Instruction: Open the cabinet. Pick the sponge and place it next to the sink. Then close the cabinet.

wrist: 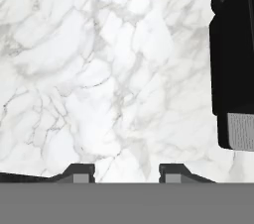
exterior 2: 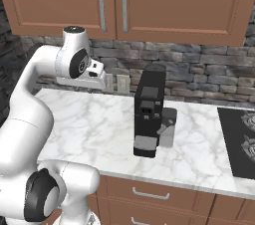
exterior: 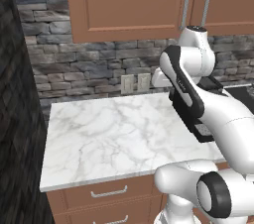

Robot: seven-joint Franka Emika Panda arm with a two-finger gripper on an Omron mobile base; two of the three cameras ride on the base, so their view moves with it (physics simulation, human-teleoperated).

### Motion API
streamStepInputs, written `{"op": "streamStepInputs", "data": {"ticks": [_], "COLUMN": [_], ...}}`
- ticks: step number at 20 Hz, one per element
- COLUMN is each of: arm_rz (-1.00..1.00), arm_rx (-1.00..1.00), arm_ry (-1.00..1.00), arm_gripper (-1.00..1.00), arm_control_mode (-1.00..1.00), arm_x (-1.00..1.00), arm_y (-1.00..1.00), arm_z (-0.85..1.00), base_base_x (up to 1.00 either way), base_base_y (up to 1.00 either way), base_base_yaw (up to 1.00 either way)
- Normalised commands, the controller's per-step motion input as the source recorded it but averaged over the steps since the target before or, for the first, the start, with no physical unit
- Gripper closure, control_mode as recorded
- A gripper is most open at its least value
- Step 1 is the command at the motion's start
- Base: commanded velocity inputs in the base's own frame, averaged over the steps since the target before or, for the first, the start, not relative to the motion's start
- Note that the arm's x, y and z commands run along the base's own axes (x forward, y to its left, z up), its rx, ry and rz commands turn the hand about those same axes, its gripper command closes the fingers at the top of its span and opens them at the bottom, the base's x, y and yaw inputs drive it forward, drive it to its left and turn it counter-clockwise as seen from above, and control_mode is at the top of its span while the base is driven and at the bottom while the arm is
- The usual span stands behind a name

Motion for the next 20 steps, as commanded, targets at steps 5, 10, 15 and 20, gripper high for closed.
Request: {"op": "streamStepInputs", "data": {"ticks": [5, 10, 15, 20], "arm_rz": [0.0, -0.02, -0.02, -0.13], "arm_rx": [-0.01, -0.03, 0.0, 0.0], "arm_ry": [-0.04, -0.28, -0.34, -0.26], "arm_gripper": [-1.0, -1.0, -1.0, -1.0], "arm_control_mode": [-1.0, -1.0, -1.0, -1.0], "arm_x": [0.02, -0.06, -0.17, 0.0], "arm_y": [0.0, -0.04, -0.3, -0.23], "arm_z": [0.0, 0.26, 0.64, 0.96], "base_base_x": [0.0, 0.0, 0.0, 0.0], "base_base_y": [0.0, 0.0, 0.0, 0.0], "base_base_yaw": [0.0, 0.0, 0.0, 0.0]}}
